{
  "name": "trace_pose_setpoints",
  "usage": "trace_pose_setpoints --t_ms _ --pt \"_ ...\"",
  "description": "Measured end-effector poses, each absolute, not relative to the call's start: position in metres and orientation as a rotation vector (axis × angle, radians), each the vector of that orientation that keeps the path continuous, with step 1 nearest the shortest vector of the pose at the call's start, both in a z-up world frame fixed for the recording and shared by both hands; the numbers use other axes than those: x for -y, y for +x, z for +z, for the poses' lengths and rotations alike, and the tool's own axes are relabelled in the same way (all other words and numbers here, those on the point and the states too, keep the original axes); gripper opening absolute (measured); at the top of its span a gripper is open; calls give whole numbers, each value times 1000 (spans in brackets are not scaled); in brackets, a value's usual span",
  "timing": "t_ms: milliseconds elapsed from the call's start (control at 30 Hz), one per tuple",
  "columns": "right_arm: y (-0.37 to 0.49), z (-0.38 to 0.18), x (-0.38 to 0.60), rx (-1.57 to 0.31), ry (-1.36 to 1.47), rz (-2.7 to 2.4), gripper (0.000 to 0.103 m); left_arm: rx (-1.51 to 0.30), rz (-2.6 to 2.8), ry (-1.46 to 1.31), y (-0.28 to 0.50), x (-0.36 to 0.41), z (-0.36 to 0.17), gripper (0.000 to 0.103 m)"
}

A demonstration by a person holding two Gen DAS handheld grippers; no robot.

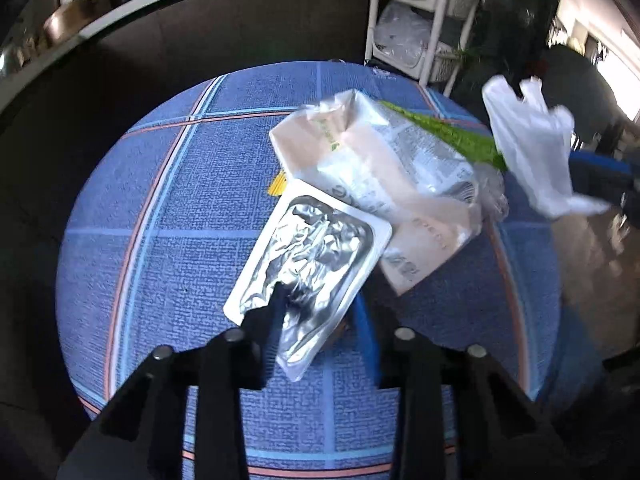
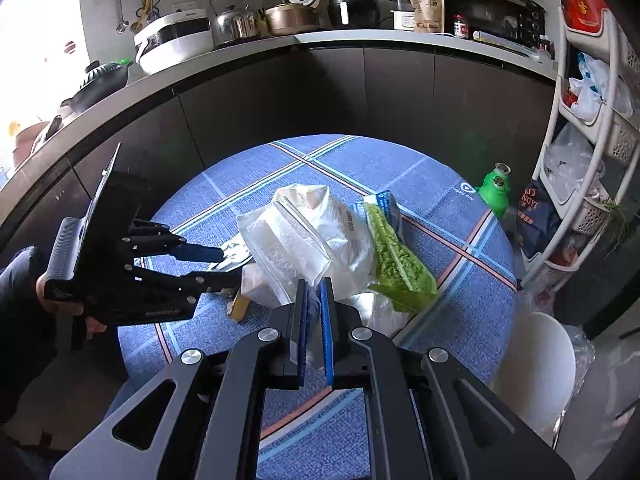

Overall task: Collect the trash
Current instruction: 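Lift the foil tray with the left gripper while the right grasps the blue blister pack, then carry foil tray and blister pack to the bucket and release both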

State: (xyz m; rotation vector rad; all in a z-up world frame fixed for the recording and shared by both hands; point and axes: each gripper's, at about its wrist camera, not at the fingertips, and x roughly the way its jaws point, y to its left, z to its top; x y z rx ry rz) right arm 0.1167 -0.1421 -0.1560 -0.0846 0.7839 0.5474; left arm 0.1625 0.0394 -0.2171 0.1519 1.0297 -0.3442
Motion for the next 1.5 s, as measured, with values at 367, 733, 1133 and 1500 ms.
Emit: trace_pose_setpoints --t_ms 367,733,1133,1500 --pt "101 -140 155 -737 -46 564 6 -934 -289 -148 138 -74 -174 11" --pt "81 -119 177 -679 -5 548 6 -838 -331 -215 89 -47 -132 11" --pt "67 -112 242 -634 69 433 6 -786 -471 -176 79 37 -100 11" --pt "79 -140 330 -659 180 255 6 -829 -615 -114 111 121 -109 11"
